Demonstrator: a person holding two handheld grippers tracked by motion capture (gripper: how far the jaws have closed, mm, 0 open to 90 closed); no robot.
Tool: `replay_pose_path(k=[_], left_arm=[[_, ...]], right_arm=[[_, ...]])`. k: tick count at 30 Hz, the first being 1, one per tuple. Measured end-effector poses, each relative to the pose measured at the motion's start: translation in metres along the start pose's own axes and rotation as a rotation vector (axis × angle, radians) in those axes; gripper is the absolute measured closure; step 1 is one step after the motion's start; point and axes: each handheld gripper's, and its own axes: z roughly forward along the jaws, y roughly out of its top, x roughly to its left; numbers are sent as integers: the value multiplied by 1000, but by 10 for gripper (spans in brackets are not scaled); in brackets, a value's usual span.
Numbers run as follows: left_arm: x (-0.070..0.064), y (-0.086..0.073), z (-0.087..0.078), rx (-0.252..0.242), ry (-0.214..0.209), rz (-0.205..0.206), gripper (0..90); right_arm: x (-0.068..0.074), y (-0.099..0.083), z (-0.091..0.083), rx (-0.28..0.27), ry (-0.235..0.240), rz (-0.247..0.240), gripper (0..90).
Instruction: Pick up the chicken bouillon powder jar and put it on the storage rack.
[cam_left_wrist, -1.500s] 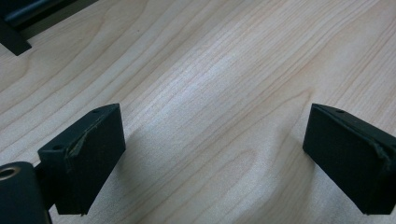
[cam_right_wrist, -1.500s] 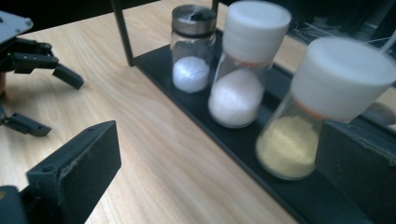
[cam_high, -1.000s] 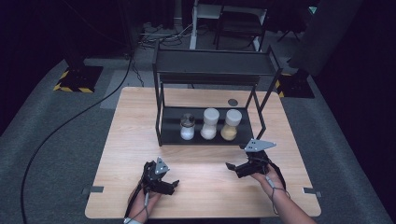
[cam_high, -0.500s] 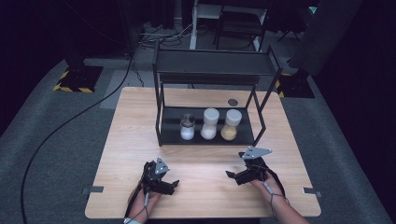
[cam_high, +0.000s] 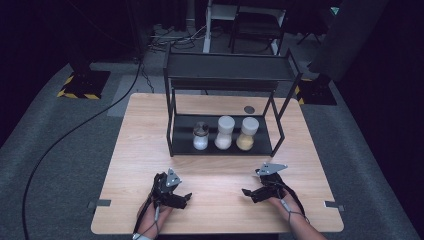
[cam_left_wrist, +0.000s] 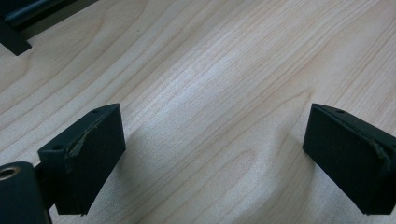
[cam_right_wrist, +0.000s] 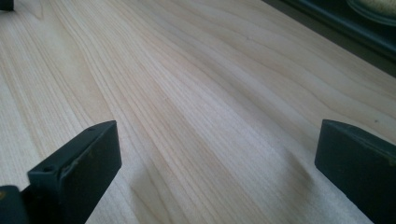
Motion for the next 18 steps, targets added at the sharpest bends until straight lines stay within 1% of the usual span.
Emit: replay_pose_path(k=[6, 11, 13, 18], left_arm=[[0, 0, 0, 0, 0, 0, 56], [0, 0, 0, -1, 0, -2, 56], [0, 0, 0, -1, 0, -2, 56], [0, 0, 0, -1, 0, 0, 56]], right_arm=[[1, -3, 3, 15, -5, 6, 0], [6, -7, 3, 6, -26, -8, 0], [9, -8, 4, 5, -37, -26, 0], [9, -8, 4, 6, -35, -33, 0]])
